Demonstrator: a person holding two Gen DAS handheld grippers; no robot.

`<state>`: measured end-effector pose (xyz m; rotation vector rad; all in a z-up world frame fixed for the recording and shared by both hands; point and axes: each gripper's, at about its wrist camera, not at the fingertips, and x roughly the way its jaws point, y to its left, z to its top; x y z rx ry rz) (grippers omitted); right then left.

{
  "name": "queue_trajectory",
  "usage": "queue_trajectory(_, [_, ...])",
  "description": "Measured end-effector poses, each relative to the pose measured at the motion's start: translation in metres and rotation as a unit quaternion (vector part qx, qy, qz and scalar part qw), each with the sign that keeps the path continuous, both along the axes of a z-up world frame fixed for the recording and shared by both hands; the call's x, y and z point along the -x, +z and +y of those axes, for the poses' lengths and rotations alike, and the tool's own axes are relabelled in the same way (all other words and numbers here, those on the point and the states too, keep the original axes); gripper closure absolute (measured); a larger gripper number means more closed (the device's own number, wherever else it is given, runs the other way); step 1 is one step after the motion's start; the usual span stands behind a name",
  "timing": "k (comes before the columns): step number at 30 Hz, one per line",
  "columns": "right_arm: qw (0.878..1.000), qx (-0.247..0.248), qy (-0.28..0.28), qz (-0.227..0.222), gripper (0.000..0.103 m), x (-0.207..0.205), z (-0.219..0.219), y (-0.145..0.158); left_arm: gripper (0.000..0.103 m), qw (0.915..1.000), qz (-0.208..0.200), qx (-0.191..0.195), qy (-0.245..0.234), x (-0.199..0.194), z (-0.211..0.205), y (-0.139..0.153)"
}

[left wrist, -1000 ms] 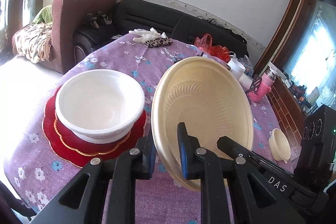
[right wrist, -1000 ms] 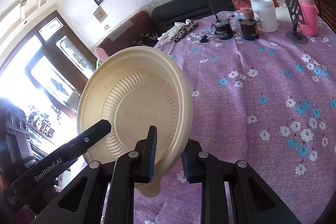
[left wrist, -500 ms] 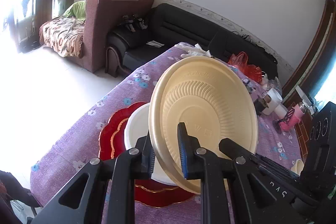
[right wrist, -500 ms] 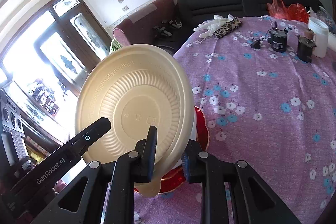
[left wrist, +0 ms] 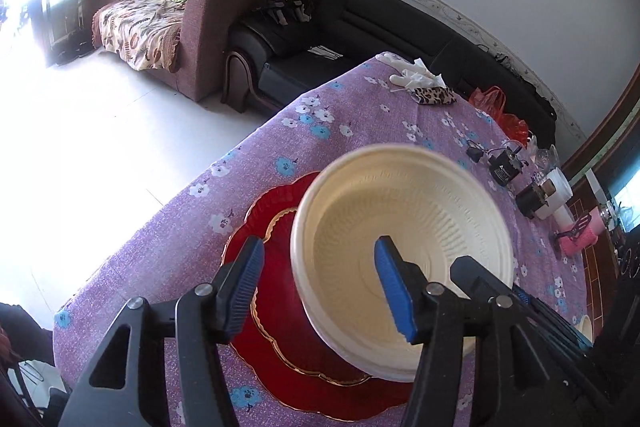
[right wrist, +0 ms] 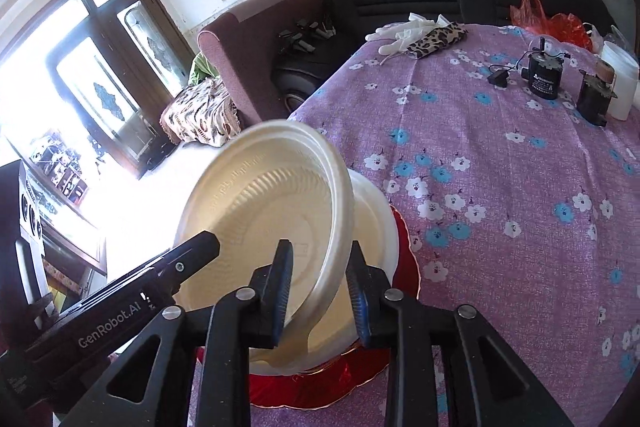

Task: Organize plates and bowls
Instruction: 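Carry the cream bowl in the right tool over the plate stack, then lower the cream bowl into the stacked white bowls and open the right tool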

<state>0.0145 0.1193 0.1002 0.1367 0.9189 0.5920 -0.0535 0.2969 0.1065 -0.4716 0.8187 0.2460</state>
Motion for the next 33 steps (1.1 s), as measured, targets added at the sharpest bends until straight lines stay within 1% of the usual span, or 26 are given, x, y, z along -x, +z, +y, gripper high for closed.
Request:
queue_trajectory(1, [1.000,-0.003,-0.003,-0.007,0.057,0.001,-0.002,0.001,0.042,1.0000,-0.005,0.000,0.005,0.003,0.001,0.002])
queue_trajectory(3, [1.000,-0.014,-0.008,-0.019,0.054,0.003,-0.006,0.005,0.040,0.9998,-0.017,0.000,0.011,0.008,0.002,0.007])
queue_trajectory(6, [0.999,-0.020,-0.021,-0.035,0.051,0.007,-0.012,0.012,0.038,0.9993,-0.032,-0.007,0.019,0.018,0.001,0.016])
queue_trajectory(8, [0.998,-0.023,-0.028,-0.048,0.050,0.012,-0.018,0.017,0.034,0.9987,-0.044,-0.015,0.024,0.027,-0.001,0.022])
queue_trajectory(11, [0.997,-0.024,-0.041,-0.067,0.046,0.022,-0.030,0.023,0.030,0.9976,-0.060,-0.020,0.026,0.039,-0.006,0.031])
queue_trajectory(14, [0.995,-0.020,-0.054,-0.084,0.043,0.033,-0.042,0.028,0.029,0.9968,-0.074,-0.023,0.020,0.052,-0.014,0.038])
queue_trajectory(17, [0.994,-0.019,-0.059,-0.093,0.041,0.046,-0.055,0.029,0.028,0.9961,-0.084,-0.026,0.003,0.061,-0.027,0.044])
queue_trajectory(21, [0.992,-0.017,-0.068,-0.101,0.037,0.064,-0.076,0.026,0.028,0.9946,-0.094,-0.040,-0.020,0.069,-0.050,0.049])
queue_trajectory(24, [0.991,-0.017,-0.079,-0.103,0.035,0.074,-0.094,0.021,0.027,0.9936,-0.098,-0.042,-0.037,0.073,-0.066,0.051])
queue_trajectory(30, [0.992,-0.018,-0.097,-0.082,0.034,0.083,-0.122,0.004,0.027,0.9913,-0.105,-0.050,-0.061,0.078,-0.094,0.054])
queue_trajectory(33, [0.991,-0.019,-0.108,-0.076,0.034,0.088,-0.137,-0.002,0.027,0.9900,-0.102,-0.059,-0.077,0.076,-0.108,0.056])
